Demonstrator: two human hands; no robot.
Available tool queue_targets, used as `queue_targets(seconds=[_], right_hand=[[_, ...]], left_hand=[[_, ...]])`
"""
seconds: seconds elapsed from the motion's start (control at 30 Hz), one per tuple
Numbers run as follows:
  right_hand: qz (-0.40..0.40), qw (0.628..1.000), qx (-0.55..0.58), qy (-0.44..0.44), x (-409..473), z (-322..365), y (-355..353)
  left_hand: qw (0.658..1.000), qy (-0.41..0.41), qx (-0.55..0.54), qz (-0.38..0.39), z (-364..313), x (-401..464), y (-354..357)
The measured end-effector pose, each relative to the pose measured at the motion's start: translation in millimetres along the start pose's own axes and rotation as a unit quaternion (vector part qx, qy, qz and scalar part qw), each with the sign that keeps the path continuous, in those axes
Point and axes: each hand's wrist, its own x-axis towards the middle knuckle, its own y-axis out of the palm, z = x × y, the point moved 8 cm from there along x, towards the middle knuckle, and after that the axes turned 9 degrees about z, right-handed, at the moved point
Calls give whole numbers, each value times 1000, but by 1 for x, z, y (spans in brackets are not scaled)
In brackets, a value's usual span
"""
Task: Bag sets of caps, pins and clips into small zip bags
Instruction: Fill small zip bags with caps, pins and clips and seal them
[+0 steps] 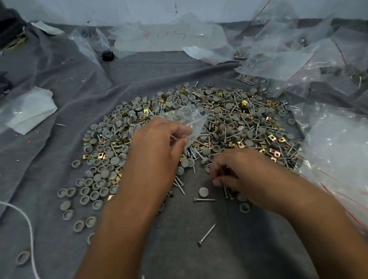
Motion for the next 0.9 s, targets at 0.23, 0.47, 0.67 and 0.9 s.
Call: queue_targets(seconds=[0.23,0.47,0.67,0.9], right_hand=[[4,998,-57,10,1,7,4],[-1,997,-57,-56,-2,29,8],[18,993,-94,-71,-2,31,14],[-251,954,83,-144,-20,34,-41]], left_hand=[[999,-11,26,22,2,-2,3],[999,-7,27,19,-2,-2,1],[1000,-6,24,15,-2,-3,-1],[998,29,46,37,-7,-3,6]])
